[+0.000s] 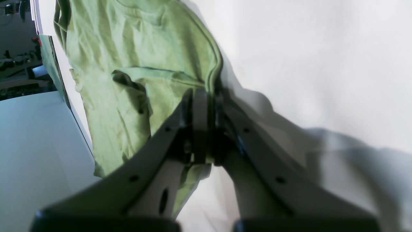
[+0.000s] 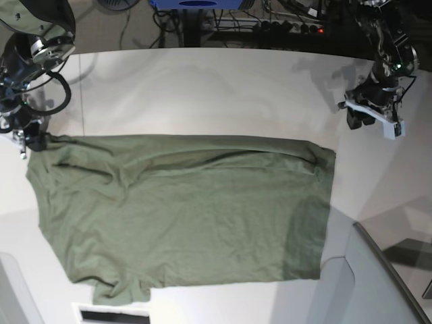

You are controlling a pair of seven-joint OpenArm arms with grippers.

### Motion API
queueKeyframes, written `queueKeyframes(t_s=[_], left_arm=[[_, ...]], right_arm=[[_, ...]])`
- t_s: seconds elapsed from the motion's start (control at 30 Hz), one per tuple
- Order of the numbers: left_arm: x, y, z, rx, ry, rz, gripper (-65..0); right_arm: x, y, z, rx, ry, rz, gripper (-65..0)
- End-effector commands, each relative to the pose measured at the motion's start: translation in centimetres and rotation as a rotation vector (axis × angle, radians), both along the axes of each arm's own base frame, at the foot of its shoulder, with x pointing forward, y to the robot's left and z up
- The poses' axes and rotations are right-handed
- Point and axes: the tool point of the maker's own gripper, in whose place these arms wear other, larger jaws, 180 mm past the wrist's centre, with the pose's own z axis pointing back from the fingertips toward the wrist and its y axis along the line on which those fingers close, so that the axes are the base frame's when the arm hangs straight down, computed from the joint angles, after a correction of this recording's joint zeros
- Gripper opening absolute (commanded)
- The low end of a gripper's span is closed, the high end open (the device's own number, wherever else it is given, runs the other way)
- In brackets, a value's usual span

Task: Layout the t-shirt on the table in an organized manner, then fold the t-shirt properly
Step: 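Lower the left gripper to the opposite corner and grasp it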

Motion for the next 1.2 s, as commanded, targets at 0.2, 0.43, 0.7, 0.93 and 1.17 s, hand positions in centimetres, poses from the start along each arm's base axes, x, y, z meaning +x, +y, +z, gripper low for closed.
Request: queueKeyframes(t_s=[0.2,0.43,0.7,0.93,1.17], left_arm=[[1.0,-0.5,-2.6,-0.088,0.02,0.041,-41.6],[1.4,0.2,-2.0,-0.192,-0.044,0.086,-14.0],[2.5,0.1,-2.6,-0.229,-0.048,0.116,-17.9],[4.4,-1.9,-3.7,-0.306,-0.056,0.137,-19.6],[6.1,-3.2,-3.1,-0.339,-0.089,0.135,-20.1]], right_arm=[[0.3,-0.8,0.6,-0.016,-0.004,0.001,-65.0],[0.3,-0.6,0.6,-0.014,0.0,0.021,-65.0],[0.5,-0.4,0.7,-0.005,0.001,0.033,-64.8],[0.3,-0.3,0.6,-0.005,0.004,0.034,-64.5],[0.2,-0.3,0.5,-0.005,0.007,0.034,-64.4]])
